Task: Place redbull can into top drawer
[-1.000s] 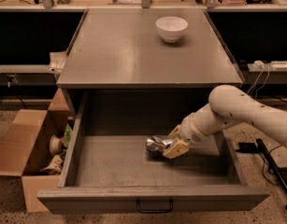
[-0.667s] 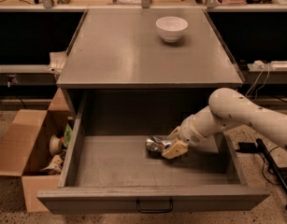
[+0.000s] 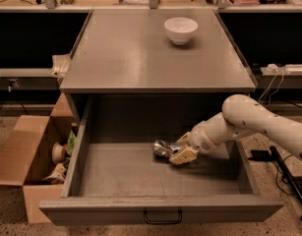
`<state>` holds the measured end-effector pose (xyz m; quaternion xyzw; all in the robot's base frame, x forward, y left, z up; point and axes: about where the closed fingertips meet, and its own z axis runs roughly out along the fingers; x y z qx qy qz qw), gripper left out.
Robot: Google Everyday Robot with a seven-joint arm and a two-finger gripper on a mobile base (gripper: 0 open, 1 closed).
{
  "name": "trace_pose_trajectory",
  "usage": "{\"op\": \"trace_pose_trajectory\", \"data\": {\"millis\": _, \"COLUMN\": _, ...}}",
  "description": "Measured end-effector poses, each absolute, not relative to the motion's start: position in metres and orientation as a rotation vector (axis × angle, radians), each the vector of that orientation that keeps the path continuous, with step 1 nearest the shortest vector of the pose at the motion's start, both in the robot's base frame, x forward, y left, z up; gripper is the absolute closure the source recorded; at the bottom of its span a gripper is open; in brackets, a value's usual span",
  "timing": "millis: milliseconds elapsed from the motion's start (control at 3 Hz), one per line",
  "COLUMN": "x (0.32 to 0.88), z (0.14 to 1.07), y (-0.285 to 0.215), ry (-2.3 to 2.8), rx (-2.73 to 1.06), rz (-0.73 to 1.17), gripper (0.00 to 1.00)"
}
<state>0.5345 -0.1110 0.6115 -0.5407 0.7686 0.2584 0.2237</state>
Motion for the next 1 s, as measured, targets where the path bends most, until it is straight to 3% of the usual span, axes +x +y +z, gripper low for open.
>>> {"op": "trace_pose_trajectory", "data": {"millis": 333, "x": 0.535, "z": 0.612, "y": -0.111, "ry": 2.115, "rx": -1.481, "rz": 0.722, "gripper": 0.06}}
{"op": "trace_pose_trajectory", "data": {"millis": 667, "x": 0.536, "z": 0.627, "y": -0.113, "ry": 2.07, "rx": -1.471, "rz": 0.722, "gripper": 0.0}}
{"op": "trace_pose_trajectory", "data": {"millis": 1000, "x": 0.535, "z": 0.659, "y": -0.114, "ry": 1.986, "rx": -1.497, "rz": 0.672, "gripper": 0.0}}
